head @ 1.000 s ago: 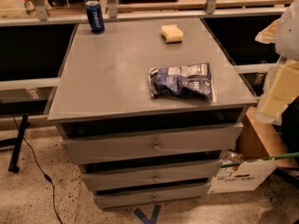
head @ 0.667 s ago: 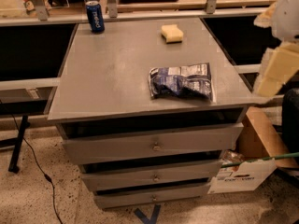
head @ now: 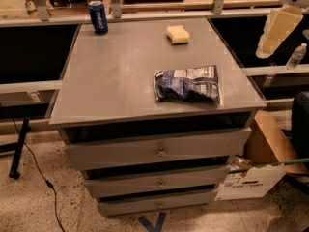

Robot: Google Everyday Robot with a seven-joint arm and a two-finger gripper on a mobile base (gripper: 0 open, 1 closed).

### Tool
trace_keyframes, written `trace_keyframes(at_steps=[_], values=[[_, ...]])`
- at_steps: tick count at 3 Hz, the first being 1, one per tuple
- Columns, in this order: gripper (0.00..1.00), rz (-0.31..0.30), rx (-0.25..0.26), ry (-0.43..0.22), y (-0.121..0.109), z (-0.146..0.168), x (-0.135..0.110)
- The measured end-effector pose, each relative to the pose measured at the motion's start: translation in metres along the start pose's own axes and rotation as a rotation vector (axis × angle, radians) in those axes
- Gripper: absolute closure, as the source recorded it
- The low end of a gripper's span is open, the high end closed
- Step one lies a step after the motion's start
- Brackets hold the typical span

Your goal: Move sponge near blue chip bag

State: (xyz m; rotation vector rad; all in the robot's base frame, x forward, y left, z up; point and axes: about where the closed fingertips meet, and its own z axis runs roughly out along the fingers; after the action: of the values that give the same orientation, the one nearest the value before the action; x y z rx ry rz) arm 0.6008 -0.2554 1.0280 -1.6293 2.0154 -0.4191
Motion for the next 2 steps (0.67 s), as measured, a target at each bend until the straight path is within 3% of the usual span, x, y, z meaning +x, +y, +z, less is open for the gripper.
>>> trace_keyframes(at_steps=[1, 2], values=[[0.00, 0.000, 0.000, 0.000, 0.000, 0.000, 0.000], [0.00, 0.010, 0.034, -0.060, -0.010, -0.004, -0.010]])
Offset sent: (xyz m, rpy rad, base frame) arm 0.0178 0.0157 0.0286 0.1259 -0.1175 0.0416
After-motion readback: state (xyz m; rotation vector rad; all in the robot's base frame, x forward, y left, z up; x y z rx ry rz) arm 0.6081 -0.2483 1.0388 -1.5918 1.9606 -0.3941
